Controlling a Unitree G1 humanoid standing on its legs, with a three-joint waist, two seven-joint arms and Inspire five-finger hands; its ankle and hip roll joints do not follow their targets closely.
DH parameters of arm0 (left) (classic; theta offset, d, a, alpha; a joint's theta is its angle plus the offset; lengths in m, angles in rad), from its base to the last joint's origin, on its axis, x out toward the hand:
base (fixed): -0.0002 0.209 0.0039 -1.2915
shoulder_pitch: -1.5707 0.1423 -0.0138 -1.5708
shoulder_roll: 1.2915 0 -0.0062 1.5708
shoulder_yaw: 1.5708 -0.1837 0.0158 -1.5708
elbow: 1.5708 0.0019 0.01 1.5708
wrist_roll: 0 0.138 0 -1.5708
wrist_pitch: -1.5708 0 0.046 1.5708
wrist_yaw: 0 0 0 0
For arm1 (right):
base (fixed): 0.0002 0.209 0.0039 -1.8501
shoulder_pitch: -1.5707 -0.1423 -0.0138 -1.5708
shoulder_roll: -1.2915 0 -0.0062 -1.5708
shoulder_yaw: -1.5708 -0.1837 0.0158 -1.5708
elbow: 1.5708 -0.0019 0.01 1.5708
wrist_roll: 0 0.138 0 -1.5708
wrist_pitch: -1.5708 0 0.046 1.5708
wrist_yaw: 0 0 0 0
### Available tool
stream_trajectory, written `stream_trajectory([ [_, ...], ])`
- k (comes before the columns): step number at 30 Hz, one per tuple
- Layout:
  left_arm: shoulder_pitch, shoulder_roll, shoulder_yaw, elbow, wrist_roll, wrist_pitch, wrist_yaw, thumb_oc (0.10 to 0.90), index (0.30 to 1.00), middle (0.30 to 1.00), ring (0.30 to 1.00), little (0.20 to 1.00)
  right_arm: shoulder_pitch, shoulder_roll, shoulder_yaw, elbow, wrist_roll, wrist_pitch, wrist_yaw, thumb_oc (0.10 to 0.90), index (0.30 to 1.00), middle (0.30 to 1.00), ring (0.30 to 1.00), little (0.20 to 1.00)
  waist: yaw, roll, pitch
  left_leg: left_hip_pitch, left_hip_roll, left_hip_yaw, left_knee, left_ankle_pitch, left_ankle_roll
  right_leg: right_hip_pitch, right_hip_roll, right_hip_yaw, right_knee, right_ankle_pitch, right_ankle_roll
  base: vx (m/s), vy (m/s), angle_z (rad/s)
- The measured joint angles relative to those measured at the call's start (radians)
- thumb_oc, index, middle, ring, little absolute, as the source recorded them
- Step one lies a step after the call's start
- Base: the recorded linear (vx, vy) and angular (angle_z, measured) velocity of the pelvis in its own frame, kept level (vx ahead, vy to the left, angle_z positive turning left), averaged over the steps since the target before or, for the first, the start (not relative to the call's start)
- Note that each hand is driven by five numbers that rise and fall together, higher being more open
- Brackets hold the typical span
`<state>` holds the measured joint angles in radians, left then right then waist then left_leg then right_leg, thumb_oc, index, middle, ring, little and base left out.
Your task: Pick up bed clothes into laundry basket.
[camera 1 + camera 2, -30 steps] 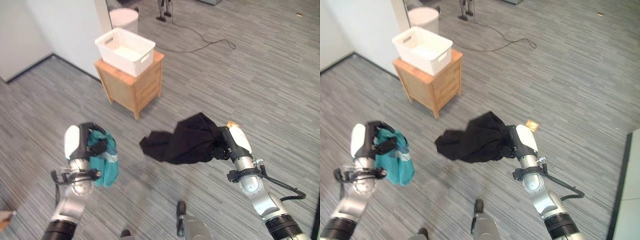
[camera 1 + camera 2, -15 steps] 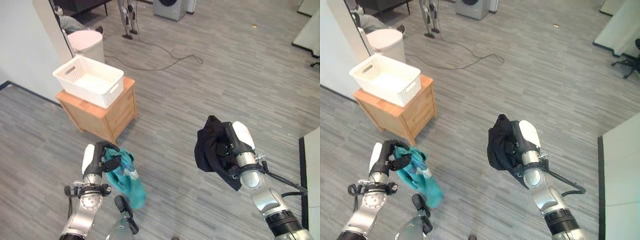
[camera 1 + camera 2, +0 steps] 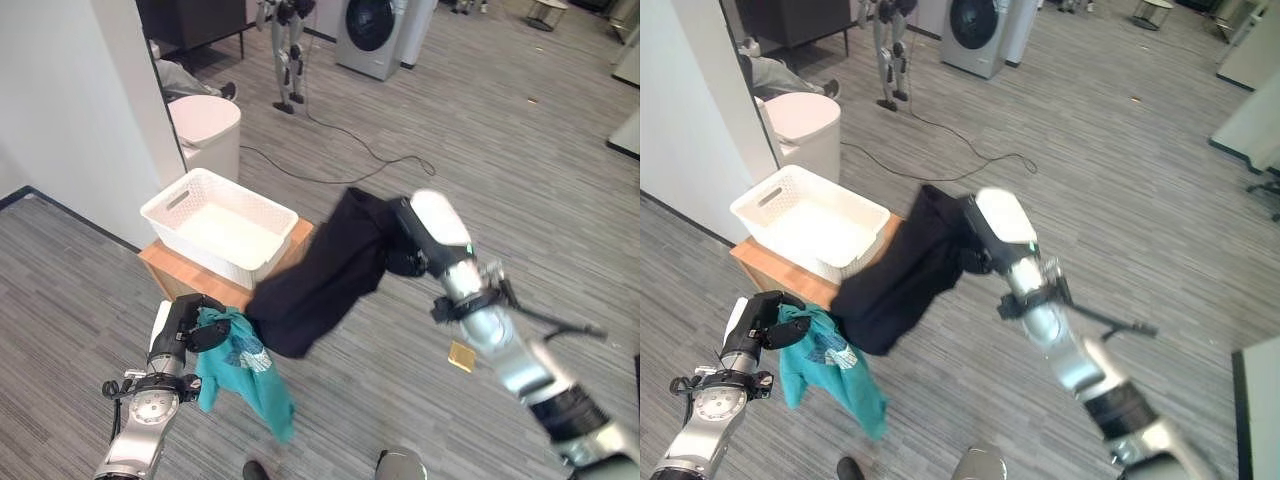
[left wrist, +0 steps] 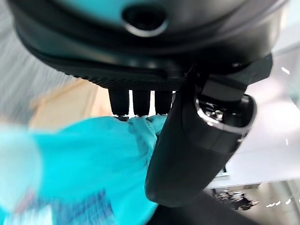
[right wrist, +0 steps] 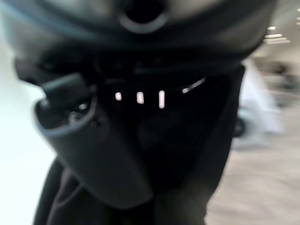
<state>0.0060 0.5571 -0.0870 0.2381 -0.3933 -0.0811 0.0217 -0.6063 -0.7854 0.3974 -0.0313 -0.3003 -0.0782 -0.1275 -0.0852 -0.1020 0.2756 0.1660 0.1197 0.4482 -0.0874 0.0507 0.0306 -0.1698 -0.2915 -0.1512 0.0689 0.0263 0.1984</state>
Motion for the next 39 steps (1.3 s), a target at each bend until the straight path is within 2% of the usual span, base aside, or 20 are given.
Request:
stream_trajectory([
  [1,-0.011,0.008,-0.021,0.011,-0.078,-0.001,-0.045,0.4,0.3,0.3,0.3,0.3,-0.062,-0.034,0.021,0.032,0.016,-0.006,0.014,0.4,0.3,0.3,0.3,0.3,-0.019,-0.014,-0.009,-0.011,0.001,-0.041,0.0,0.01,-0.017,0.016,0.021,0.044,-0.117,0.041,-0.002,0.25,-0.096,1.41],
  [2,-0.02,0.007,-0.04,0.021,-0.14,-0.005,-0.09,0.4,0.3,0.3,0.3,0.3,-0.131,-0.053,0.037,0.072,0.034,-0.002,0.016,0.4,0.3,0.3,0.3,0.3,-0.026,-0.034,-0.017,-0.012,-0.007,-0.08,0.0,0.006,-0.026,0.013,0.034,0.075,-0.17,0.077,-0.006,0.23,-0.102,1.46],
  [3,-0.018,0.007,-0.055,0.032,-0.19,-0.007,-0.121,0.4,0.3,0.3,0.3,0.3,-0.217,-0.074,0.09,0.125,0.049,0.005,0.018,0.4,0.3,0.3,0.3,0.3,-0.024,-0.046,-0.023,0.002,-0.01,-0.11,0.0,-0.001,-0.07,0.017,0.047,0.107,-0.166,0.089,-0.014,0.25,-0.126,1.49],
  [4,0.007,-0.004,-0.069,0.038,-0.26,-0.007,-0.167,0.4,0.3,0.3,0.3,0.3,-0.366,-0.107,0.188,0.213,0.051,0.015,0.044,0.4,0.3,0.3,0.3,0.3,-0.001,-0.075,-0.049,0.043,-0.013,-0.161,0.002,-0.022,-0.173,0.055,0.064,0.147,-0.148,0.267,-0.052,0.26,-0.114,0.91],
  [5,0.028,-0.035,-0.065,0.034,-0.286,-0.015,-0.169,0.4,0.3,0.3,0.3,0.3,-0.398,-0.099,0.186,0.218,0.053,0.015,0.042,0.4,0.3,0.3,0.3,0.3,0.023,-0.028,-0.057,0.035,0.043,-0.155,0.009,-0.028,-0.171,0.051,0.119,0.143,-0.144,0.265,-0.073,0.22,-0.115,0.67],
  [6,0.047,-0.039,-0.065,0.025,-0.317,-0.033,-0.19,0.4,0.3,0.3,0.3,0.3,-0.446,-0.094,0.189,0.214,0.06,0.01,0.039,0.4,0.3,0.3,0.3,0.3,0.035,-0.014,-0.056,0.025,0.073,-0.139,0.007,-0.026,-0.17,0.063,0.145,0.135,-0.161,0.241,-0.086,0.17,-0.09,0.07],
  [7,0.047,-0.075,-0.058,0.042,-0.342,-0.035,-0.204,0.4,0.3,0.3,0.3,0.3,-0.523,-0.103,0.232,0.225,0.064,0.012,0.039,0.4,0.3,0.3,0.3,0.3,0.039,0.014,-0.048,0.031,0.096,-0.134,-0.007,-0.024,-0.171,0.07,0.18,0.124,-0.161,0.242,-0.106,0.15,-0.111,0.02],
  [8,0.054,-0.127,-0.056,0.066,-0.365,-0.035,-0.205,0.4,0.3,0.3,0.3,0.3,-0.621,-0.105,0.304,0.239,0.063,0.016,0.042,0.4,0.3,0.3,0.3,0.3,0.054,0.026,-0.049,0.044,0.113,-0.107,0.003,0.002,-0.178,0.081,0.213,0.112,-0.161,0.232,-0.133,0.15,-0.096,0.04],
  [10,0.069,-0.161,-0.065,0.075,-0.372,-0.034,-0.208,0.4,0.3,0.3,0.3,0.3,-0.68,-0.094,0.332,0.262,0.061,0.001,0.041,0.4,0.3,0.3,0.3,0.3,0.05,0.008,-0.046,0.026,0.135,-0.125,0.047,0.006,-0.192,0.109,0.225,0.1,-0.161,0.216,-0.153,0.12,-0.092,0.11],
  [11,0.082,-0.166,-0.074,0.081,-0.371,-0.034,-0.211,0.4,0.3,0.3,0.3,0.3,-0.699,-0.088,0.337,0.284,0.054,-0.005,0.034,0.4,0.3,0.3,0.3,0.3,0.051,0.002,-0.045,0.028,0.131,-0.141,0.019,-0.006,-0.205,0.12,0.225,0.081,-0.161,0.204,-0.155,0.05,-0.047,0.21],
  [13,0.073,-0.201,-0.078,0.116,-0.371,-0.033,-0.212,0.4,0.3,0.3,0.3,0.3,-0.741,-0.07,0.36,0.364,0.03,-0.019,0.033,0.4,0.3,0.3,0.3,0.3,0.043,0.025,-0.052,0.019,0.127,-0.158,0.002,0.003,-0.215,0.136,0.248,0.069,-0.161,0.193,-0.151,0.05,-0.033,0.18],
  [14,0.078,-0.196,-0.077,0.115,-0.371,-0.033,-0.206,0.4,0.3,0.3,0.3,0.3,-0.735,-0.067,0.356,0.373,0.026,-0.008,0.031,0.4,0.3,0.3,0.3,0.3,0.053,0.019,-0.053,0.026,0.131,-0.157,0.0,0.003,-0.224,0.14,0.247,0.068,-0.162,0.193,-0.15,0.08,-0.04,0.2],
  [16,0.096,-0.187,-0.055,0.12,-0.38,-0.033,-0.204,0.4,0.3,0.3,0.3,0.3,-0.739,-0.072,0.383,0.424,-0.009,-0.01,0.033,0.4,0.3,0.3,0.3,0.3,0.058,0.005,-0.061,0.013,0.115,-0.185,0.0,0.002,-0.223,0.145,0.224,0.041,-0.162,0.183,-0.137,0.06,-0.02,0.29],
  [21,0.178,-0.156,-0.028,0.131,-0.404,-0.034,-0.204,0.4,0.3,0.3,0.3,0.3,-0.735,-0.074,0.417,0.583,-0.042,-0.005,0.035,0.4,0.3,0.3,0.3,0.3,0.107,0.008,-0.063,-0.015,0.092,-0.215,0.0,-0.001,-0.209,0.142,0.196,0.018,-0.162,0.176,-0.123,0.04,-0.009,0.25],
  [25,0.222,-0.141,-0.027,0.147,-0.404,-0.032,-0.202,0.4,0.3,0.3,0.3,0.3,-0.747,-0.107,0.489,0.688,-0.078,-0.001,0.04,0.4,0.3,0.3,0.3,0.3,0.113,0.011,-0.063,-0.042,0.083,-0.243,0.0,0.002,-0.204,0.133,0.183,-0.008,-0.162,0.173,-0.119,0.03,0.007,0.2],
  [27,0.24,-0.139,-0.025,0.147,-0.404,-0.032,-0.201,0.4,0.3,0.3,0.3,0.3,-0.742,-0.181,0.548,0.71,-0.133,-0.002,0.045,0.4,0.3,0.3,0.3,0.3,0.125,0.015,-0.062,-0.068,0.076,-0.255,0.0,0.005,-0.199,0.114,0.178,-0.015,-0.162,0.175,-0.116,0.03,-0.019,0.11],
  [31,0.243,-0.142,-0.032,0.147,-0.402,-0.032,-0.201,0.4,0.3,0.3,0.3,0.3,-0.728,-0.19,0.539,0.798,-0.16,0.001,0.051,0.4,0.3,0.3,0.3,0.3,0.124,0.045,-0.054,-0.105,0.075,-0.265,0.002,0.008,-0.195,0.091,0.17,-0.029,-0.162,0.175,-0.115,0.02,-0.014,0.1],
  [35,0.221,-0.165,-0.045,0.147,-0.4,-0.031,-0.201,0.4,0.3,0.3,0.3,0.3,-0.722,-0.203,0.51,0.807,-0.156,0.021,0.049,0.4,0.3,0.3,0.3,0.3,0.114,0.104,-0.04,-0.138,0.074,-0.29,0.0,0.018,-0.191,0.071,0.163,-0.053,-0.162,0.177,-0.111,0.02,-0.001,0.19],
  [37,0.23,-0.172,-0.048,0.145,-0.4,-0.032,-0.201,0.4,0.3,0.3,0.3,0.3,-0.722,-0.2,0.51,0.802,-0.154,0.022,0.048,0.4,0.3,0.3,0.3,0.3,0.122,0.12,-0.04,-0.142,0.075,-0.292,0.0,0.019,-0.193,0.069,0.167,-0.061,-0.162,0.176,-0.111,0.03,-0.001,0.05],
  [39,0.234,-0.183,-0.055,0.144,-0.4,-0.032,-0.203,0.4,0.3,0.3,0.3,0.3,-0.722,-0.2,0.51,0.798,-0.152,0.022,0.047,0.4,0.3,0.3,0.3,0.3,0.123,0.12,-0.04,-0.143,0.076,-0.293,0.0,0.019,-0.193,0.069,0.168,-0.062,-0.162,0.175,-0.111,0.03,0.0,0.02],
])
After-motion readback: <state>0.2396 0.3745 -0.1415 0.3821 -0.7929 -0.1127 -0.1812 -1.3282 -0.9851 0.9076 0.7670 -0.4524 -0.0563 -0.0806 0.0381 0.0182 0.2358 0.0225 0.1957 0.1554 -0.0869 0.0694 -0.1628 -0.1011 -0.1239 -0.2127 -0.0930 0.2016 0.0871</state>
